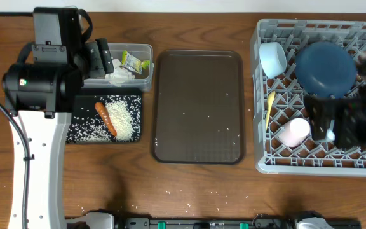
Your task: Sort waste into correct bins and load items into the dishwasher rack
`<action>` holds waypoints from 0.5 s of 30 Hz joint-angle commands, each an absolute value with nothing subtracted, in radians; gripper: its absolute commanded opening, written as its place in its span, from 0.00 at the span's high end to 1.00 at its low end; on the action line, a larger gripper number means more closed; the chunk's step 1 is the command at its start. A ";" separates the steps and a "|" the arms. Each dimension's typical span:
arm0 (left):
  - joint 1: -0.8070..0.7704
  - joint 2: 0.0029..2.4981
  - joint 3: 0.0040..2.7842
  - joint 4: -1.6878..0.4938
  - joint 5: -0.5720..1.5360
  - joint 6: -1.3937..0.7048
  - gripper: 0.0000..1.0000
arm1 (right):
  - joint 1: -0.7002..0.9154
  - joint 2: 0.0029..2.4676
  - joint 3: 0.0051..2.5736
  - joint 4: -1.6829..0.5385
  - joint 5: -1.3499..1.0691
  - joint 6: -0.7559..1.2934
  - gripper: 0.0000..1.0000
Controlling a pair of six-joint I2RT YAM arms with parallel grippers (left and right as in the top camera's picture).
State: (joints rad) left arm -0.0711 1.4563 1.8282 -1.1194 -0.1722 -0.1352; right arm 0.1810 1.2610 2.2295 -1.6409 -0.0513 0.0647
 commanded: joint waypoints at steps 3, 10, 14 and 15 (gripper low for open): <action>-0.071 1.444 1.835 -1.121 -0.184 -0.147 0.09 | 0.177 1.186 2.231 -1.643 -0.064 0.093 0.01; -0.071 1.444 1.835 -1.121 -0.184 -0.147 0.01 | 0.177 1.111 2.223 -1.684 -0.028 0.089 0.01; -0.071 1.444 1.835 -1.121 -0.184 -0.147 0.01 | 0.175 1.080 2.124 -1.528 0.047 0.088 0.01; -0.071 1.444 1.835 -1.121 -0.184 -0.147 0.01 | 0.175 1.060 2.072 -1.468 0.069 0.087 0.01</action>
State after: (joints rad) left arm -0.0711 1.4548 1.8282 -1.1191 -0.1719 -0.1383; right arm 0.1810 1.0771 2.1822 -1.5661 -0.0170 0.0734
